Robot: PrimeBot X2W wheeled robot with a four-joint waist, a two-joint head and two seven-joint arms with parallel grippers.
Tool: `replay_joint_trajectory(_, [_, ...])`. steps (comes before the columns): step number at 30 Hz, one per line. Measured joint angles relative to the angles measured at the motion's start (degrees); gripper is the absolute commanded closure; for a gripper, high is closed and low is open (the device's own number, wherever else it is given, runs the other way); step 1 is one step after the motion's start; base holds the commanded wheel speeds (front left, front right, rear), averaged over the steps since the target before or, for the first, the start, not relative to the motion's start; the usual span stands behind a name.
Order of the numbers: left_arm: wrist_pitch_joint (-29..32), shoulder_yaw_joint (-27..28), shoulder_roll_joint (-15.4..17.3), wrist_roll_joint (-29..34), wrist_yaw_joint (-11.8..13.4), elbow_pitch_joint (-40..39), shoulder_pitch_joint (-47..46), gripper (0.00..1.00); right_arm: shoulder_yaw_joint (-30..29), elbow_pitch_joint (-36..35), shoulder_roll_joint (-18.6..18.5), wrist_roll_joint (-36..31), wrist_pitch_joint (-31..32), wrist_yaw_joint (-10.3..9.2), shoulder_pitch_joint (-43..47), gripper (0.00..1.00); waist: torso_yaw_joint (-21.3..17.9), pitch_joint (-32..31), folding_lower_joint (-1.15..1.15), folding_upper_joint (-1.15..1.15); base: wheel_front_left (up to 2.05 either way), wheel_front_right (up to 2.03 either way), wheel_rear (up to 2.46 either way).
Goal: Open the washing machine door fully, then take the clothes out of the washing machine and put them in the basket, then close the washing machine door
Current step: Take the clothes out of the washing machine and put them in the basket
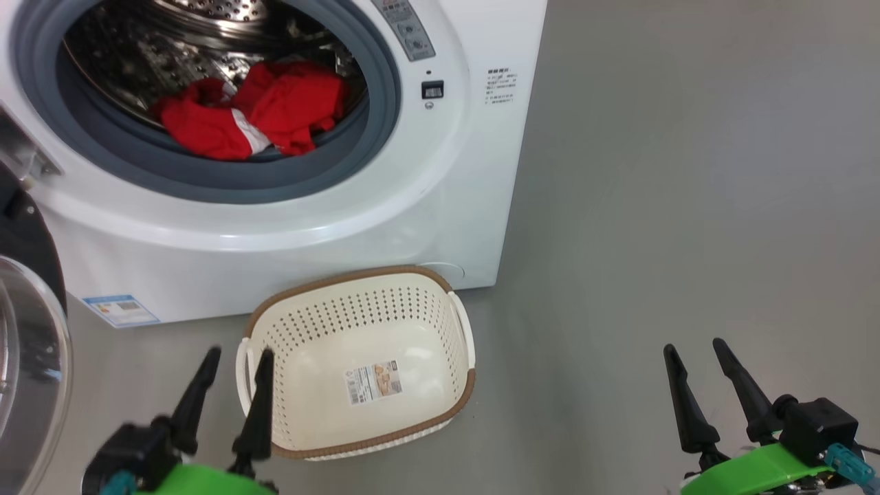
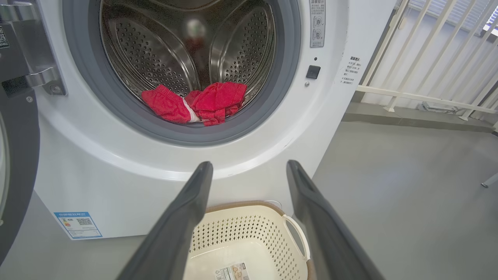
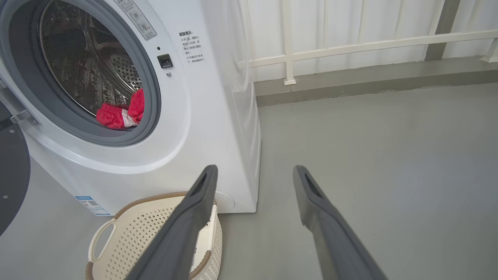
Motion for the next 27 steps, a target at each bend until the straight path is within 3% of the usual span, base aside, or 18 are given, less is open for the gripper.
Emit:
replay_joint_trajectory(9, [0.0,-1.3,0.0,3.1,0.0,6.9,-15.9,0.00,0.5,-0.5,0.2,0.4,0.0,0.00,-3.7,0.00,-0.6,4.7,0.00,0.00,0.00,0.00,0.00])
replay_joint_trajectory(27, [0.0,1.0,-0.1,8.4,0.1,30.4,-49.9,0.00,2.2,-1.3,0.9,1.5,-0.2,0.00,-12.2,0.00,-3.7,17.9,0.00,0.00,0.00,0.00,0.00])
